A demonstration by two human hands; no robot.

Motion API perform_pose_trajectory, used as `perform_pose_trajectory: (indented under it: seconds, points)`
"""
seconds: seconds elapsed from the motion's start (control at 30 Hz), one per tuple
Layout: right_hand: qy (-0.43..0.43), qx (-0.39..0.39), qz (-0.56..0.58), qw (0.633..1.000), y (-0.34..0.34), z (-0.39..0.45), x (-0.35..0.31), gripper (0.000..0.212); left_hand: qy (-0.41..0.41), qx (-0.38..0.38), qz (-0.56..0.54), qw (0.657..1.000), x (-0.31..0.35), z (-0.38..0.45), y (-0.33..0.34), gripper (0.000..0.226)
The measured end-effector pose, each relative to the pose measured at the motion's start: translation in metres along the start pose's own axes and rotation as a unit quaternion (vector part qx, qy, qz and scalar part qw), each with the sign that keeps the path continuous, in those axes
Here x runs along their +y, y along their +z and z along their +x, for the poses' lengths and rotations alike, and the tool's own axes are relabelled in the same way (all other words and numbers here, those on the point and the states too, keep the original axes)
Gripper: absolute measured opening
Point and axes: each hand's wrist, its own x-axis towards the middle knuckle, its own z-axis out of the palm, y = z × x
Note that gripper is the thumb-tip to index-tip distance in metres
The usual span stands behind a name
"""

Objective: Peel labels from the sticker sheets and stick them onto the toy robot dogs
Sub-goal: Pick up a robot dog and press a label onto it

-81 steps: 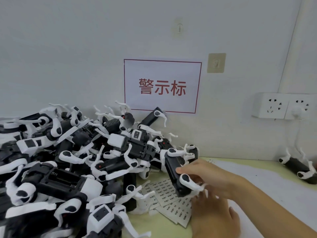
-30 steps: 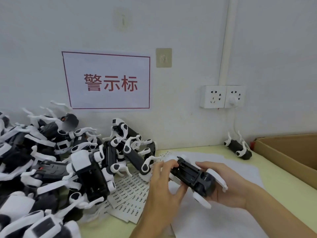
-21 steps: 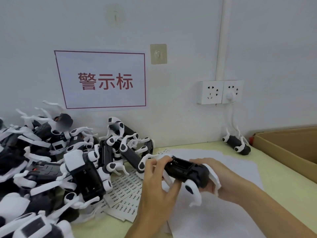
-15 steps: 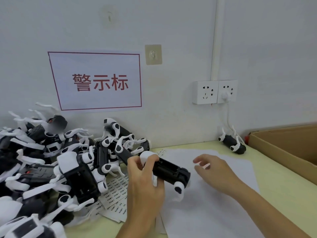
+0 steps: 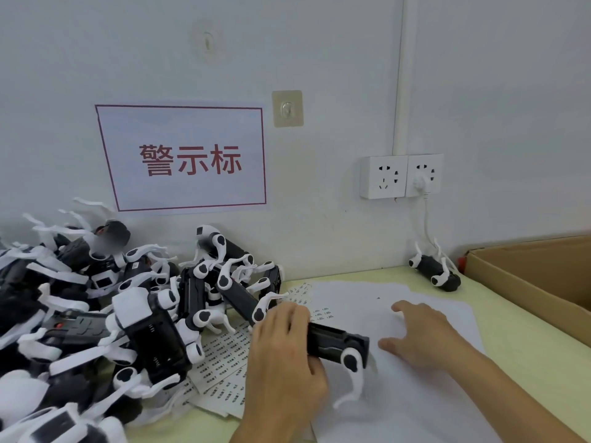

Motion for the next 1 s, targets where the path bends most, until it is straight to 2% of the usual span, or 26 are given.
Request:
perform_pose_trajectory:
  seconds: [0.1,0.2,0.33,0.43,0.57,0.7,0.77,0.9,1.0]
  points:
    - [-0.007,-0.001,-0.003,1.000,-0.003,-0.001,0.000,0.071,0.067,-0.024,0.010,0.997,0.001,-0.002,-0.001,0.034]
    - [-0.044,0.041,0.027,0.998,-0.010,-0.001,-0.001,0.048,0.105,0.001,-0.035,0.994,0.001,-0.003,0.000,0.026]
    - [-0.180,0.137,0.164,0.960,-0.020,-0.009,-0.033,0.020,0.085,0.052,-0.135,0.986,0.000,-0.003,0.003,0.018]
    - [-0.257,0.109,0.180,0.943,-0.022,-0.012,-0.076,0.018,0.059,0.087,-0.237,0.966,-0.001,-0.002,0.004,0.027]
    - [-0.338,0.039,0.094,0.936,-0.015,-0.011,-0.139,0.035,-0.010,0.152,-0.352,0.923,-0.004,0.000,0.008,0.042]
    - [-0.336,0.029,-0.035,0.941,-0.008,0.000,-0.185,0.038,-0.097,0.186,-0.389,0.897,-0.012,-0.002,0.011,0.048]
    - [-0.334,0.017,-0.063,0.940,-0.004,0.006,-0.200,0.034,-0.096,0.195,-0.382,0.898,-0.013,-0.002,0.010,0.047]
    - [-0.316,0.023,-0.171,0.933,0.014,0.009,-0.218,0.052,-0.100,0.192,-0.382,0.899,-0.010,0.000,0.009,0.046]
    - [-0.292,0.031,-0.174,0.940,0.022,0.012,-0.220,0.036,-0.101,0.196,-0.378,0.899,-0.009,-0.001,0.007,0.042]
